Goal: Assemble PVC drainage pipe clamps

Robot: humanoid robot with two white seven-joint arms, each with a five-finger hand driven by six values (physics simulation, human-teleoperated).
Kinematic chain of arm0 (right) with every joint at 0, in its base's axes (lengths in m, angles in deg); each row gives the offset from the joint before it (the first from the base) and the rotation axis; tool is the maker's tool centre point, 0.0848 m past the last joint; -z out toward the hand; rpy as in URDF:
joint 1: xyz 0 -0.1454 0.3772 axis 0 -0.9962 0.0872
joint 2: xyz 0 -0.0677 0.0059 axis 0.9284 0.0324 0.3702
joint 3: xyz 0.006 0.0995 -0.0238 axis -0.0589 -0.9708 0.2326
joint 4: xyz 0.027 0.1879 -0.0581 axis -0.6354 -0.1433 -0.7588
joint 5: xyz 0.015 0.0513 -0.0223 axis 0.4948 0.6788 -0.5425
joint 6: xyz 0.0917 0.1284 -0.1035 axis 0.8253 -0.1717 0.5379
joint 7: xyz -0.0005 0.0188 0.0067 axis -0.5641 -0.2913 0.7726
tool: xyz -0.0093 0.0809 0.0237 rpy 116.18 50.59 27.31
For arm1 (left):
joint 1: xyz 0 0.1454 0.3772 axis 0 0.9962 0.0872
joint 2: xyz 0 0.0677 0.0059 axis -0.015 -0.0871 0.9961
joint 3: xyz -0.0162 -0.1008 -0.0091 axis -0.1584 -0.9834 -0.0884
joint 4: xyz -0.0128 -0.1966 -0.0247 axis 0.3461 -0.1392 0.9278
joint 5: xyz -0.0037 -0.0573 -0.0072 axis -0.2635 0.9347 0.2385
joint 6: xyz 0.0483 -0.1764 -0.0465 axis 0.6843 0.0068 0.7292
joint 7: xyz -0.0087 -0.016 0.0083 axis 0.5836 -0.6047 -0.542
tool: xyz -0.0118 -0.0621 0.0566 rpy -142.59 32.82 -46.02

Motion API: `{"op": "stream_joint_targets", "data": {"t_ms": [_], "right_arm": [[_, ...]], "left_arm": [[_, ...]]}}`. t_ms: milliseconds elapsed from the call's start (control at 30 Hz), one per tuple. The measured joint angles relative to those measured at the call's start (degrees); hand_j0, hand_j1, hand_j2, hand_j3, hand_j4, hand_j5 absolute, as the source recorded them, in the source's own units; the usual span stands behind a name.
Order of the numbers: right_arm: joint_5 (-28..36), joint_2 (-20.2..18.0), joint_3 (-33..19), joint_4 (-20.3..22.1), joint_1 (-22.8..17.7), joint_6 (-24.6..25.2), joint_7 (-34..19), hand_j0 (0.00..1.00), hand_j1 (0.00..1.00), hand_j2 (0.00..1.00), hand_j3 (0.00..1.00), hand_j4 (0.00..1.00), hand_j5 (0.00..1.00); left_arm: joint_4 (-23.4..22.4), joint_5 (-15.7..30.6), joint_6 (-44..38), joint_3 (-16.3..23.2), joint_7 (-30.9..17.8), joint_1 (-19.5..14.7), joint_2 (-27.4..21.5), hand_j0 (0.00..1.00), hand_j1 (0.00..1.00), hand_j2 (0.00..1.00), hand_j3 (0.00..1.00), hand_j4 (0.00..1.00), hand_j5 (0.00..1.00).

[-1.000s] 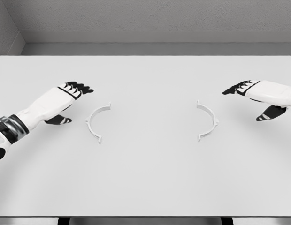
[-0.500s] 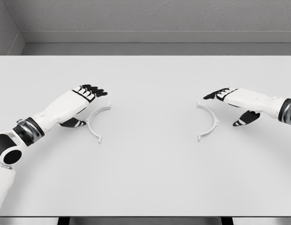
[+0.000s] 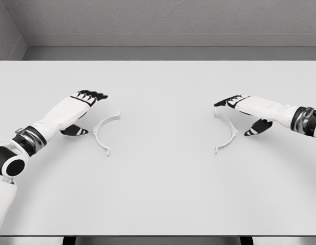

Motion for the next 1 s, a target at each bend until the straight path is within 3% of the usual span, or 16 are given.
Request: {"op": "stream_joint_targets", "data": {"t_ms": [1000], "right_arm": [[-2.51, 4.06, 0.1, -3.39, 0.79, -0.07, 0.0, 1.0, 1.0, 1.0, 1.0, 1.0, 1.0]], "left_arm": [[0.07, -0.29, -5.48, 2.45, 0.06, -0.79, 2.36, 1.0, 1.0, 1.0, 1.0, 1.0, 1.0]]}}
